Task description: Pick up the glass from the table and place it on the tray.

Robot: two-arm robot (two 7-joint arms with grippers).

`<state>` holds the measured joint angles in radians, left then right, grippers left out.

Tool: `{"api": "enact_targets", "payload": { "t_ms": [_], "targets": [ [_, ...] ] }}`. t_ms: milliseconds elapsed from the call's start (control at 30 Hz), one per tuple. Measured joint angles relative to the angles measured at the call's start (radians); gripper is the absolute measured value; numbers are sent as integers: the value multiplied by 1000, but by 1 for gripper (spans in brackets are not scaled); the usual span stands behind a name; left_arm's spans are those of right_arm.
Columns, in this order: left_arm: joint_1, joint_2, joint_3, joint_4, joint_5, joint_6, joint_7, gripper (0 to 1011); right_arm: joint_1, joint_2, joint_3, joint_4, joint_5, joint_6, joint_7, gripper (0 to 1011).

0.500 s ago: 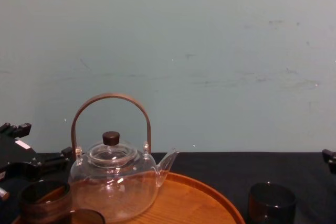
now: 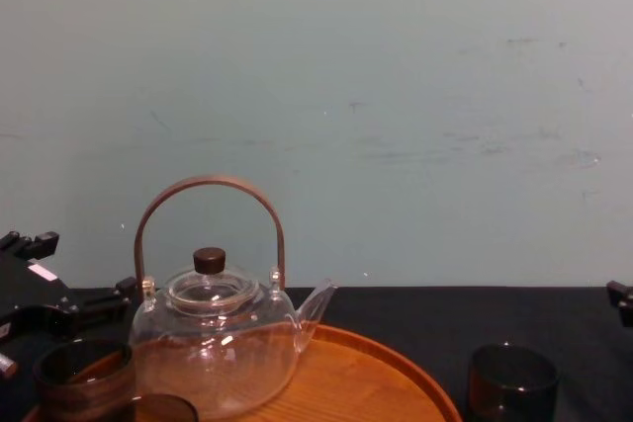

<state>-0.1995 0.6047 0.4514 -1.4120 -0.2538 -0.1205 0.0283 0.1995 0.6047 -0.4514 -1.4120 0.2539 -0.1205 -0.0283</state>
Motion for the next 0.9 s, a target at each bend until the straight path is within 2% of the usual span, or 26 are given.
{"api": "enact_targets", "payload": {
  "t_ms": [900],
  "targets": [
    [0,0,0,0,0,0,0,1001,0,0,0,0,0,0,0,1002]
  ]
}}
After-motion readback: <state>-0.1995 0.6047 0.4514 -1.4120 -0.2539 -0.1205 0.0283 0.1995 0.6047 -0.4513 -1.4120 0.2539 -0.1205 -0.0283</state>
